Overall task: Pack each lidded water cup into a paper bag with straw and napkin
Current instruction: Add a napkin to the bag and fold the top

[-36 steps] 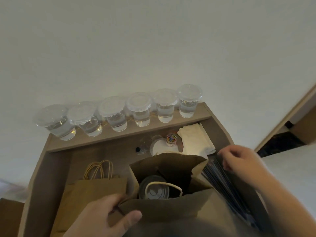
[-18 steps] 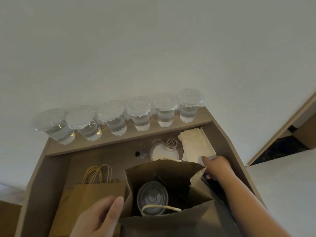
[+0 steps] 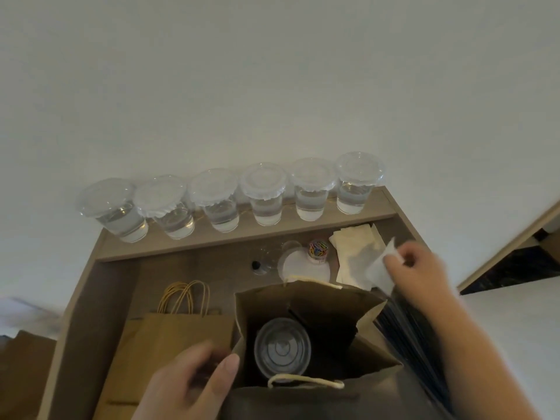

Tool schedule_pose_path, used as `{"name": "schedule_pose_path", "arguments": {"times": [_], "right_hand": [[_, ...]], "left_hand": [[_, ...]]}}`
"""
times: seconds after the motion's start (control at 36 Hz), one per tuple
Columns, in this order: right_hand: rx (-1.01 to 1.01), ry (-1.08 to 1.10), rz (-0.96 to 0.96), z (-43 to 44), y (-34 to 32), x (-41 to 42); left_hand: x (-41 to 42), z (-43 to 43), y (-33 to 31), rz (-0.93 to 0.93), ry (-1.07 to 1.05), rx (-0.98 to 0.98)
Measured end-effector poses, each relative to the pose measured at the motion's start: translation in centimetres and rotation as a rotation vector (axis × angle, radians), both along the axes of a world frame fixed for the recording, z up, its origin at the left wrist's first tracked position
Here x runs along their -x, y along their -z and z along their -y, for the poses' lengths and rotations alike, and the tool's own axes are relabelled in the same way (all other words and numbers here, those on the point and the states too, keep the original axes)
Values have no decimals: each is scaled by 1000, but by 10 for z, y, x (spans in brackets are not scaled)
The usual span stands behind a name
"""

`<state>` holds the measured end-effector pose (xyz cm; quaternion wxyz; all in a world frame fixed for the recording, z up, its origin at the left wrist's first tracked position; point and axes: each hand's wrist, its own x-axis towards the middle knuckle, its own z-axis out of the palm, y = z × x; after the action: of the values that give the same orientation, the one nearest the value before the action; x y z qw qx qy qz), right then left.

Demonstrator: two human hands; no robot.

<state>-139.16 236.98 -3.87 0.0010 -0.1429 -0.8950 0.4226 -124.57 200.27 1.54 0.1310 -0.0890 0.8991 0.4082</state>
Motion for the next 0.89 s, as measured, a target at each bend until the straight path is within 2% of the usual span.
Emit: {"name": "schedule_pose_path", "arguments": {"times": [0.11,0.17,0.22,0.25,0.28,0.36,0.42,0.44,0.5,0.56,0.69,0.81,0.89], "right_hand": [[201,-38,-341,11,-114,-37],[469,-265,-491,19,-150,-57],[783,-563,-446,38,-169,-74],[854,-650,-371,50,-170,-81],[845,-700,-291,63,-167,-86],[576,-813,62,90,-145,-88],[518,-714,301,93,-134,-82],[499,-669,363,91,-131,-80],[312,-644,341,83,-127,-78],[80,-650,237,73,-127,-79],[-176,-590,39,68,-130,-72],[-275,-656,74,87,-117,-73],[-237,-740,72,104,-106,-80]], "left_hand": [[2,3,5,-5,22,-42],[2,3,6,-1,27,-82],[2,3,5,-4,31,-118],[2,2,6,-15,28,-125],[1,2,6,-34,17,-128],[-2,0,6,-91,-44,-144],[-4,-1,8,-67,-52,-154],[-5,0,9,-60,-35,-126],[-6,2,10,-68,-3,-73],[-7,4,8,-79,25,-80],[-9,10,5,-90,32,-176],[-10,10,12,-133,46,-153],[-8,10,16,-125,47,-142]]}}
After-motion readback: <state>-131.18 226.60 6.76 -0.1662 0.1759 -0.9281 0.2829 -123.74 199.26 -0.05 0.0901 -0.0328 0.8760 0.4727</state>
